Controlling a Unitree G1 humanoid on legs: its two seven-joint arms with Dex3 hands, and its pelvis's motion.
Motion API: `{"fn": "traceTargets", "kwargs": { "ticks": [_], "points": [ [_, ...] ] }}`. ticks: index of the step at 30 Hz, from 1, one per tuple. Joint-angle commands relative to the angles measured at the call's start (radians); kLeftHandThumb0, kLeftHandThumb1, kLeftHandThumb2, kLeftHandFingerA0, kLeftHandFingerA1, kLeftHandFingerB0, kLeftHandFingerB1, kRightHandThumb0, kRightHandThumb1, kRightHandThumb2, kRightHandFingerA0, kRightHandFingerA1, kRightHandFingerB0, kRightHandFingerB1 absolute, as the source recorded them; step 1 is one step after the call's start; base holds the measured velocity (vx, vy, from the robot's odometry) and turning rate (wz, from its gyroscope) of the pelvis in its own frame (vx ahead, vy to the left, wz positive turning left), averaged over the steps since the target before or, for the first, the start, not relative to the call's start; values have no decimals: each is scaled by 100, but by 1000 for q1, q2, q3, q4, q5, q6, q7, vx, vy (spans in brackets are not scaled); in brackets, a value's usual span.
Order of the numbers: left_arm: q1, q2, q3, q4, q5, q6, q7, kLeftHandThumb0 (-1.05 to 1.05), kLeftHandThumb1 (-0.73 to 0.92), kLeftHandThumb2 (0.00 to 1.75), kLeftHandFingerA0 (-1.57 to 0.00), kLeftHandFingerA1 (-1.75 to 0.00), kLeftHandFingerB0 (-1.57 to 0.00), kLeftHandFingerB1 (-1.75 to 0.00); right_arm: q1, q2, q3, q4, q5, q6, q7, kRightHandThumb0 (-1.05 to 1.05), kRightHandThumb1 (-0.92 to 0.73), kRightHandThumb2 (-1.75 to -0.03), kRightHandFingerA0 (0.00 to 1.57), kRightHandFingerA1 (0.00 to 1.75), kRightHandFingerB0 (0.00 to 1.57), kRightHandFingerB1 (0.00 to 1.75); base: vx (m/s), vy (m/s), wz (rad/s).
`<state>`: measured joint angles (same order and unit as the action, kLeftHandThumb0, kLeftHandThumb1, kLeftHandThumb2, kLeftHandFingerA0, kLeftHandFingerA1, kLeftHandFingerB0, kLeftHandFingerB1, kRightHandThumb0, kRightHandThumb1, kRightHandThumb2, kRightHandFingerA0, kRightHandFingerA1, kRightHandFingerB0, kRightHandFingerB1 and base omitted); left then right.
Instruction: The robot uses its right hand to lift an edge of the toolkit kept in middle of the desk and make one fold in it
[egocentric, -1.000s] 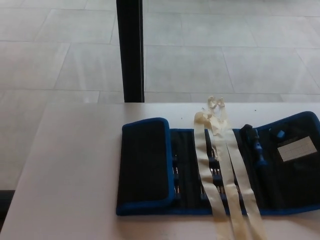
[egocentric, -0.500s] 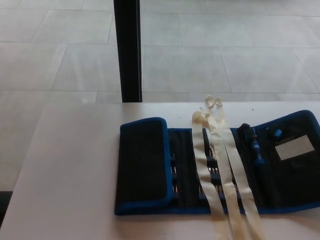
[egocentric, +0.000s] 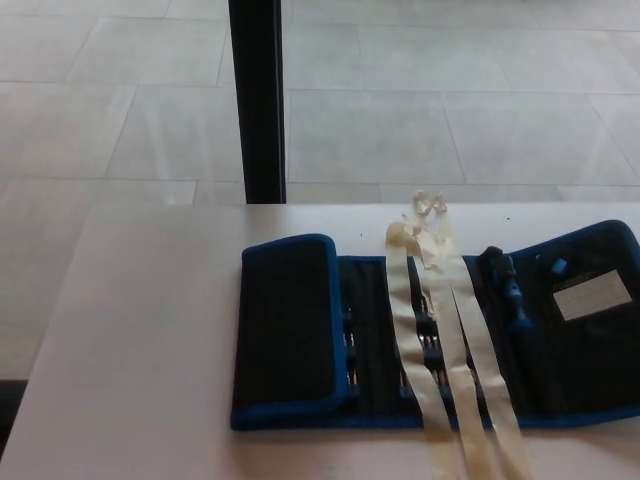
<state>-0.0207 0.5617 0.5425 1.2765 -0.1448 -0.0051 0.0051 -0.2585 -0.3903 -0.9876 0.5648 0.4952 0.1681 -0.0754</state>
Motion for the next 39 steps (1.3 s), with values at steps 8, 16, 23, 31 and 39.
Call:
{"fn": "traceTargets", "kwargs": {
  "ticks": [8, 16, 23, 31, 39],
  "points": [
    [1, 26, 3, 10, -25, 16, -10, -65, 85, 65, -60, -63, -45, -50, 32, 166, 338, -470, 53, 228, 30, -64, -75, -62, 58, 49, 40, 38, 0, 0, 0],
    [-7, 30, 3, 11, -29, 24, -1, -65, 85, 65, -63, -63, -47, -51, 113, 124, 548, -458, -62, 242, 70, -69, -59, -94, 57, 59, 39, 51, 0, 0, 2],
    [-3, 31, -4, 12, -34, 18, -7, -65, 85, 65, -62, -63, -44, -50, 151, 66, 633, -402, -88, 264, 132, -67, -60, -95, 55, 61, 36, 52, 0, 0, 1],
    [-2, 31, -10, 12, -39, 19, -9, -65, 85, 65, -61, -63, -44, -51, 148, 9, 641, -289, -95, 280, 176, -65, -79, -64, 59, 55, 41, 42, 0, 0, 0],
    [-2, 25, -12, 13, -43, 20, 8, -64, 85, 65, -63, -62, -47, -51, 109, -22, 578, -248, -87, 255, 171, -66, -78, -64, 64, 45, 40, 36, 0, 0, 0]
  ]
}}
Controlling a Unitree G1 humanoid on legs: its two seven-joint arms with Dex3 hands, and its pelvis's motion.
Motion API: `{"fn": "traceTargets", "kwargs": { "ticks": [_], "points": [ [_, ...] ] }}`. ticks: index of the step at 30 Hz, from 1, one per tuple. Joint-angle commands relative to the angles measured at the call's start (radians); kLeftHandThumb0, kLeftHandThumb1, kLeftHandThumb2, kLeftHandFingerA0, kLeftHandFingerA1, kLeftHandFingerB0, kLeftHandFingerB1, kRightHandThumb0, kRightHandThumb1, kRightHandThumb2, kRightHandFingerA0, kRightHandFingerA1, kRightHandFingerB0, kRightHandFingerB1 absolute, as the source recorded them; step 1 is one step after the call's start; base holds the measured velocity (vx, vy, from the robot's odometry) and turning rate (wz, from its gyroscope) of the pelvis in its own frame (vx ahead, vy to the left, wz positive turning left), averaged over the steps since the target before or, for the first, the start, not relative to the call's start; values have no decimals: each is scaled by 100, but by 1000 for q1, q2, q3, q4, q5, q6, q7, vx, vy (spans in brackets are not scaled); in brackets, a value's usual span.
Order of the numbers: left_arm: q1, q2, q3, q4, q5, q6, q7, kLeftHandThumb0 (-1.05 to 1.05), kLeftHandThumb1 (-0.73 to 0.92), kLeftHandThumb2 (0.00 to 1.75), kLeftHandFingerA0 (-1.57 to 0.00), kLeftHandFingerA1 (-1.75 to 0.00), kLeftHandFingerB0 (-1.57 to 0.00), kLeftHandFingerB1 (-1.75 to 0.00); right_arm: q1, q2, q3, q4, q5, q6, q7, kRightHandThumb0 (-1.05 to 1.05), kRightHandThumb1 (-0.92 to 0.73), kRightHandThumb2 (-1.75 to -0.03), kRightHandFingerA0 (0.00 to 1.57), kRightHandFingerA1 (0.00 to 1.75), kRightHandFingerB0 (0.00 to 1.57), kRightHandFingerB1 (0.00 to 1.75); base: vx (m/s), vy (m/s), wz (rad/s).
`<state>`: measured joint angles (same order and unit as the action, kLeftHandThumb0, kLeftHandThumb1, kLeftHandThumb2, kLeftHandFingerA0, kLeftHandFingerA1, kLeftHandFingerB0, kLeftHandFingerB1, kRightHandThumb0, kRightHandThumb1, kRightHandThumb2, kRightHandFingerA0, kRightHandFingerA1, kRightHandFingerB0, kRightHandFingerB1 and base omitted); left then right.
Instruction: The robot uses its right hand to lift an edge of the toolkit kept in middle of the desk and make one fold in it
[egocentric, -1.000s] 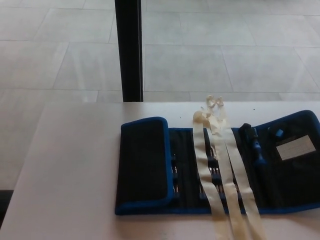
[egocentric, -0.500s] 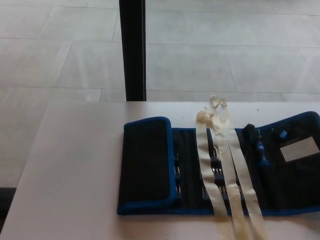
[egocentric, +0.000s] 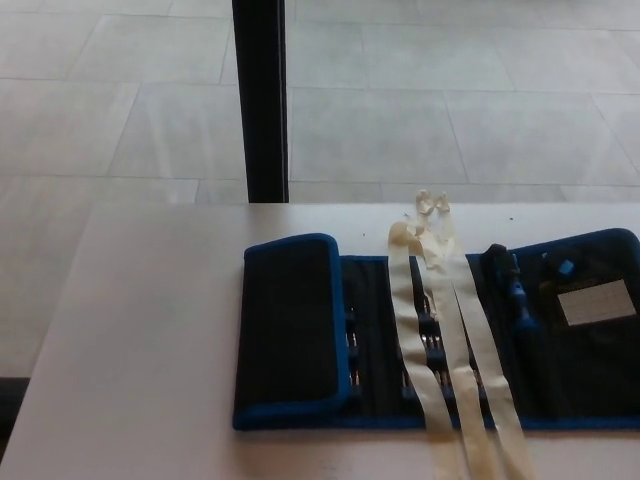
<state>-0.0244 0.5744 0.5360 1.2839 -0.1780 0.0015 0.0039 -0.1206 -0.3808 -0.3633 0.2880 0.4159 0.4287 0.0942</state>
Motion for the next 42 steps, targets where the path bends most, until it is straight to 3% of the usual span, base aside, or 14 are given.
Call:
{"fn": "traceTargets", "kwargs": {
  "ticks": [1, 9, 16, 17, 21, 22, 23, 24, 26, 32, 34, 35, 39, 42],
  "points": [
    [4, 13, -8, 7, -7, 10, 7, -64, 85, 65, -63, -62, -47, -51, -34, -31, -55, 28, -3, -2, -1, -66, -78, -64, 64, 45, 40, 36, 0, 0, 0],
    [5, 12, -15, 4, -7, 11, 9, -65, 85, 65, -62, -61, -47, -51, -97, -15, -149, 47, 26, 2, -22, -66, -63, -97, 56, 60, 33, 50, 0, 0, 0],
    [-3, 14, -20, 5, -9, 8, 7, -65, 85, 65, -63, -62, -46, -50, -112, 1, -154, 56, 19, 7, -26, -66, -62, -96, 54, 60, 35, 51, 0, 0, 0],
    [-8, 14, -20, 6, -9, 7, 8, -65, 84, 65, -62, -63, -43, -49, -111, 6, -153, 55, 19, 10, -30, -63, -78, -64, 61, 47, 40, 38, 0, 0, 0],
    [-16, 14, -21, 6, -11, 5, 8, -64, 85, 65, -63, -62, -47, -51, -126, 14, -156, 91, 23, 10, -28, -67, -62, -96, 53, 60, 36, 52, 0, 0, 0],
    [-17, 14, -19, 7, -14, 9, 7, -64, 85, 65, -63, -62, -48, -51, -131, 16, -156, 101, 21, 11, -33, -65, -77, -63, 62, 48, 41, 38, 0, 0, 0],
    [-18, 15, -18, 8, -14, 9, 4, -64, 85, 65, -63, -62, -47, -51, -137, 15, -154, 115, 17, 11, -35, -66, -62, -96, 56, 61, 34, 51, 0, 0, 0],
    [-18, 15, -20, 8, -13, 9, 4, -65, 85, 65, -63, -63, -46, -51, -141, 15, -153, 125, 17, 10, -32, -64, -77, -64, 61, 49, 39, 38, 0, 0, 0],
    [-20, 18, -21, 7, -12, 13, 8, -66, 85, 66, -63, -64, -44, -51, -149, 14, -147, 155, 11, 5, -27, -65, -63, -97, 55, 61, 32, 50, 0, 0, 0],
    [-30, 14, -23, 10, -11, 13, -1, -66, 85, 65, -63, -63, -47, -52, -182, 5, -122, 254, -17, -19, -22, -66, -62, -96, 55, 62, 37, 52, 0, 0, 0],
    [-27, 12, -25, 11, -9, 7, -3, -66, 86, 65, -61, -63, -44, -51, -194, -2, -111, 283, -30, -36, -22, -66, -78, -64, 62, 50, 42, 39, 0, 0, 0],
    [-24, 12, -21, 12, -13, 5, -3, -65, 85, 65, -62, -64, -44, -51, -201, -5, -105, 302, -36, -49, -17, -66, -62, -97, 53, 62, 36, 52, 0, 0, 0],
    [-23, 17, -11, 8, -22, 11, -7, -66, 85, 65, -61, -64, -44, -52, -239, -11, -101, 371, -57, -82, -46, -66, -63, -97, 54, 61, 36, 52, 0, 0, 0],
    [-26, 21, -19, 10, -13, 14, -1, -66, 85, 65, -61, -63, -44, -51, -246, -14, -99, 393, -57, -96, -30, -66, -79, -64, 63, 50, 45, 40, 0, 0, 0]
  ]
}}
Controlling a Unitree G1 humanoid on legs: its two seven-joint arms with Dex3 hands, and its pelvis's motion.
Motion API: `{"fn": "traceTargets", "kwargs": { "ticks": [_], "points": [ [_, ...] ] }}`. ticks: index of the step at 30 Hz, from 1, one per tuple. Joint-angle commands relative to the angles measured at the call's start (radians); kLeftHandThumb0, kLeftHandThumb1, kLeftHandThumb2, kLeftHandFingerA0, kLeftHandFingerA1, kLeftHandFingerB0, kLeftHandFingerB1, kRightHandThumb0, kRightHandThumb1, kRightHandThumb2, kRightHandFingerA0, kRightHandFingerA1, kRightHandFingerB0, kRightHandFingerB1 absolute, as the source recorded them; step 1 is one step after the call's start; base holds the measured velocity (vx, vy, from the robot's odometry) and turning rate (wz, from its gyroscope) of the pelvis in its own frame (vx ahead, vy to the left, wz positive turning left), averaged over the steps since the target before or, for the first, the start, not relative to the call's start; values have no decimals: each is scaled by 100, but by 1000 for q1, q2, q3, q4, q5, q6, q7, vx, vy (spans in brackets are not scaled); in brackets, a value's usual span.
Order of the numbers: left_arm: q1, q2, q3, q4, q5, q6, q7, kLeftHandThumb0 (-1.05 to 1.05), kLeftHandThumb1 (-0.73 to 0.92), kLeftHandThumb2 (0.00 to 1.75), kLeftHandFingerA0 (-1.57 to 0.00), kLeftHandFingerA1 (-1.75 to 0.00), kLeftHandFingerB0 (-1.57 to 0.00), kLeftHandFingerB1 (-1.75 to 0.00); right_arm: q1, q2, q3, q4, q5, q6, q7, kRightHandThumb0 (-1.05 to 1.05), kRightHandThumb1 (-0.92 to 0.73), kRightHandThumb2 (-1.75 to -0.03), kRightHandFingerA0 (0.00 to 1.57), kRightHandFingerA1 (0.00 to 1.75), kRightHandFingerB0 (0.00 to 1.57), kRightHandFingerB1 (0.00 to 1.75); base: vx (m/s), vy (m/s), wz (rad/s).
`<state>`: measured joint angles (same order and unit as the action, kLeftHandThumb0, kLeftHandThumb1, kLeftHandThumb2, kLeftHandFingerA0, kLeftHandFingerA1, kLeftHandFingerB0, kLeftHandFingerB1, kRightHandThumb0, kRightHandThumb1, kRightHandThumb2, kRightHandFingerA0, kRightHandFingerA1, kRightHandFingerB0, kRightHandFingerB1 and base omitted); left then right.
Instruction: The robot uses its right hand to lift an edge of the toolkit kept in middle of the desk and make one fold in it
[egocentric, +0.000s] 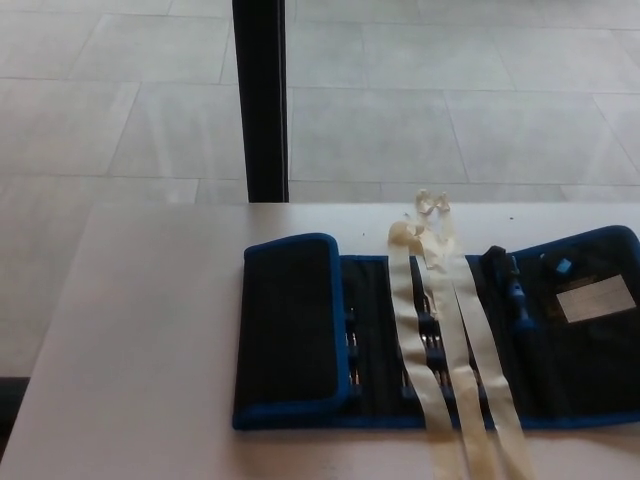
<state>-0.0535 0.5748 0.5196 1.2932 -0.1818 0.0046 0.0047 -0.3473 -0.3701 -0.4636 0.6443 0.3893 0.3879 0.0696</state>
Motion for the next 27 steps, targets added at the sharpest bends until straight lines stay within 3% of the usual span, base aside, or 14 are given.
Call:
{"fn": "traceTargets", "kwargs": {
  "ticks": [1, 12, 13, 14, 27],
  "points": [
    [2, 20, -3, 1, -8, 10, 2, -66, 84, 64, -63, -64, -47, -53, -17, -22, 5, 29, -30, -53, 2, -66, -79, -64, 61, 50, 45, 40, 0, 0, 0],
    [8, 21, -25, -5, 1, 5, 10, -66, 85, 65, -65, -62, -48, -52, 12, 57, 111, -182, -24, 59, 21, -66, -78, -64, 63, 46, 46, 40, 0, 0, 0],
    [8, 23, -24, -2, 0, 2, 10, -66, 85, 65, -66, -62, -49, -52, 14, 67, 121, -195, -23, 67, 23, -67, -61, -96, 55, 59, 40, 52, 0, 0, 0],
    [7, 24, -27, -3, 2, 4, 11, -66, 84, 65, -65, -60, -49, -51, 17, 79, 135, -218, -22, 71, 27, -65, -77, -64, 64, 49, 46, 41, 0, 0, 0],
    [4, 34, -26, -5, -6, 7, 9, -66, 85, 65, -65, -64, -48, -54, 66, 142, 168, -350, -11, 191, 6, -59, -78, -64, 62, 50, 49, 45, 0, 0, 0]
  ]
}}
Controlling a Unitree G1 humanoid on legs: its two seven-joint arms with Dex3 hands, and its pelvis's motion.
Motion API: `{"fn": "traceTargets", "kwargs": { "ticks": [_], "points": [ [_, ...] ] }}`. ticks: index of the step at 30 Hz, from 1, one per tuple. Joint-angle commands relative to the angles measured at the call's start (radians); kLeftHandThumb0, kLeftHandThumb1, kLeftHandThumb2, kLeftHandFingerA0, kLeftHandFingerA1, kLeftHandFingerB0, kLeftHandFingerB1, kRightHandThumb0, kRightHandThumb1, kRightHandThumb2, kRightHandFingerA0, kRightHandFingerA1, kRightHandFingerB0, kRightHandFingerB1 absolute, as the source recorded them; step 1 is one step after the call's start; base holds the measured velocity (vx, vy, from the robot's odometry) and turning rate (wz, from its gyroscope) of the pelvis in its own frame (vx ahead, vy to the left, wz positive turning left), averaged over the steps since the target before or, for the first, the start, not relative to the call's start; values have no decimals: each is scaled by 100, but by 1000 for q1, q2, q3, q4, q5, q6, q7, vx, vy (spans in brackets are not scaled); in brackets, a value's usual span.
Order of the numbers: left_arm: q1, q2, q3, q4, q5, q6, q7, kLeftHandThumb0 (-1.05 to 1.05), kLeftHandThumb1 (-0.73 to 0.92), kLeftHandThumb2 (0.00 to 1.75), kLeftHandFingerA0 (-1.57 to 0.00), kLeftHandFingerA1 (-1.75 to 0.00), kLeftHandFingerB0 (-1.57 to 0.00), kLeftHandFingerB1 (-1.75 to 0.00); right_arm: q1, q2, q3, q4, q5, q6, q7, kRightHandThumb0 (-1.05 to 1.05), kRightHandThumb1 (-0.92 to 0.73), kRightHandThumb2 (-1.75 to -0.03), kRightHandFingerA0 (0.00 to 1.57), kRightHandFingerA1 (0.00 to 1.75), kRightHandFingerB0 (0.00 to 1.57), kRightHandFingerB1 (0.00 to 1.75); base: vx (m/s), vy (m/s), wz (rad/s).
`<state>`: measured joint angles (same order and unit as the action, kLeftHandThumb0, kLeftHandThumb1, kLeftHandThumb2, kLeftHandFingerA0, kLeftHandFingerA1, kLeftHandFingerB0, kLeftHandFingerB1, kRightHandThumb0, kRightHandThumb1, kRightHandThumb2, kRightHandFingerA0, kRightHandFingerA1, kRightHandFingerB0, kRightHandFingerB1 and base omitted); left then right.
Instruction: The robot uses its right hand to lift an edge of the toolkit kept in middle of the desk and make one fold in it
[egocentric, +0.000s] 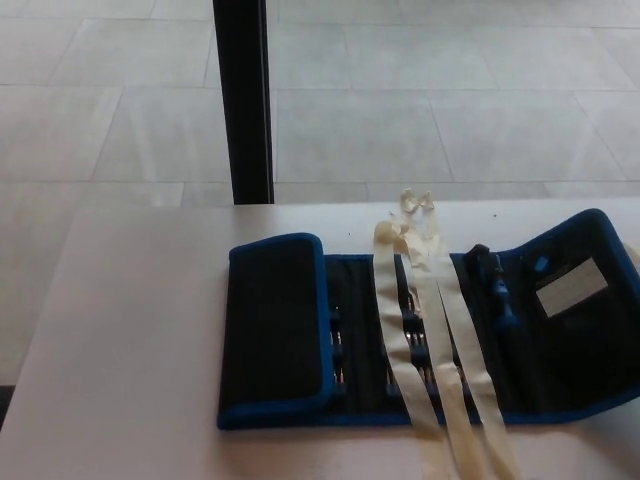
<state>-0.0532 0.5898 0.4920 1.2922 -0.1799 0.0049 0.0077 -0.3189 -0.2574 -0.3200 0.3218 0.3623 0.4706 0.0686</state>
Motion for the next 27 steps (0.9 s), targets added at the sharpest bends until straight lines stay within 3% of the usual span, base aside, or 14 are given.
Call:
{"fn": "traceTargets", "kwargs": {
  "ticks": [1, 12, 14, 17, 18, 19, 24, 27],
  "points": [
    [7, 20, -2, -5, -5, 6, 5, -66, 86, 65, -64, -64, -48, -53, 46, 33, 21, -41, 19, 117, 5, -59, -79, -63, 62, 50, 49, 45, 0, 0, 0],
    [16, 17, -17, 0, 7, 1, 13, -68, 85, 65, -66, -60, -50, -51, 107, 95, 43, -316, 57, 158, -5, -63, -74, -63, 67, 44, 48, 40, 0, 0, 0],
    [11, 18, -18, 3, 4, 9, 16, -70, 84, 65, -66, -60, -50, -51, 118, 115, 103, -388, 30, 104, 14, -63, -75, -63, 64, 45, 48, 42, 0, 0, 0],
    [6, 15, -17, 6, 3, 10, 23, -69, 83, 65, -67, -60, -51, -52, 116, 143, 156, -460, 10, 121, -18, -66, -72, -63, 68, 45, 52, 42, 0, 0, 2],
    [6, 14, -18, 6, 3, 10, 24, -69, 83, 65, -67, -60, -51, -52, 120, 143, 156, -465, 10, 123, -19, -66, -72, -63, 68, 45, 52, 42, 0, 0, 0],
    [7, 13, -19, 5, 3, 6, 20, -69, 84, 65, -66, -61, -51, -52, 130, 128, 215, -477, -39, 58, 16, -64, -77, -64, 65, 44, 48, 42, 0, 0, 0],
    [4, 13, -20, -1, 2, 10, 18, -69, 84, 65, -65, -62, -49, -53, 131, 123, 289, -485, -94, 8, 12, -66, -74, -63, 69, 43, 54, 40, 0, 0, 6],
    [-6, 19, -35, 1, 16, 13, 16, -69, 85, 65, -64, -62, -50, -53, 129, 104, 328, -448, -132, -11, 24, -60, -77, -63, 67, 45, 48, 42, 0, 0, 0]
  ]
}}
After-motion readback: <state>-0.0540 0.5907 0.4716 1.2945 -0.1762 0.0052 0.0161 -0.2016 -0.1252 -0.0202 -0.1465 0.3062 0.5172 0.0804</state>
